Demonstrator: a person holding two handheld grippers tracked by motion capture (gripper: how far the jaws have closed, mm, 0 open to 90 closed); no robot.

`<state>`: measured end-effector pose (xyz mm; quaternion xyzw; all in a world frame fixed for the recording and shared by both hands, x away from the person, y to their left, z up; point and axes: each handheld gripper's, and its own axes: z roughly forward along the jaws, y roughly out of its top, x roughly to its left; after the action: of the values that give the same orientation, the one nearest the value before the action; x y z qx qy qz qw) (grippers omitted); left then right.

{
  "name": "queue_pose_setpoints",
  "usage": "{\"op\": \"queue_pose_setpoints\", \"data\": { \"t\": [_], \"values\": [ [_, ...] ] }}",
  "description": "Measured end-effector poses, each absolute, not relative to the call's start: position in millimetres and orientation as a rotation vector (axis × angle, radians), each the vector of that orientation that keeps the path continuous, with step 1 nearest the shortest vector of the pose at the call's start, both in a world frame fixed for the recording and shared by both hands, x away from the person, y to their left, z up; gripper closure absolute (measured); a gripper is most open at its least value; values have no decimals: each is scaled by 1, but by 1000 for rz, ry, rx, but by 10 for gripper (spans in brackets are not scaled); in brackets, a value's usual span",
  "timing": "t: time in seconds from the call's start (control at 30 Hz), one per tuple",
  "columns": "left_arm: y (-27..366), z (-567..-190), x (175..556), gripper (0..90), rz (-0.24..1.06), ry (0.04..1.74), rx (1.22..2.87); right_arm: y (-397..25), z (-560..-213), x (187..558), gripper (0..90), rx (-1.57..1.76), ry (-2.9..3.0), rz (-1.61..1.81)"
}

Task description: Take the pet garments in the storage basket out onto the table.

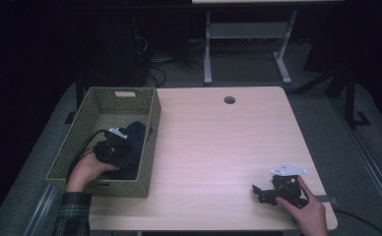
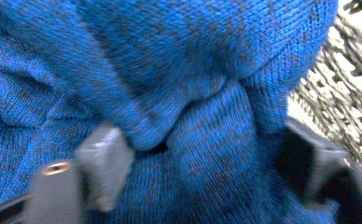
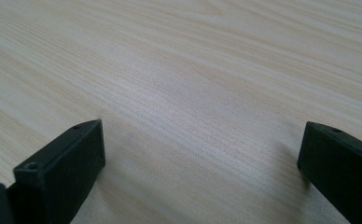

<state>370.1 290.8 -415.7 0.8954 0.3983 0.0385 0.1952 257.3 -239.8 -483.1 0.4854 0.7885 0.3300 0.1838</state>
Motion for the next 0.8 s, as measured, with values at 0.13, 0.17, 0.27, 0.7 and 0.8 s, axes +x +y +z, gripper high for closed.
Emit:
{"op": "queue_pose_setpoints", "data": {
  "t": [0.13, 0.17, 0.27, 0.7, 0.8],
  "values": [
    [291, -415, 371, 683, 64, 1116, 2521, -240, -483, 257, 5, 1369, 2224, 931],
    [291, -414, 371, 704, 64, 1118, 2522, -240, -483, 257, 4, 1369, 2224, 931],
    [293, -411, 372, 732, 60, 1130, 2510, -240, -483, 257, 4, 1368, 2223, 931],
    [313, -372, 362, 736, 169, 1152, 2247, -240, -483, 257, 5, 1369, 2224, 930],
    [317, -365, 359, 736, 203, 1150, 2204, -240, -483, 257, 5, 1368, 2224, 930]
  ]
}}
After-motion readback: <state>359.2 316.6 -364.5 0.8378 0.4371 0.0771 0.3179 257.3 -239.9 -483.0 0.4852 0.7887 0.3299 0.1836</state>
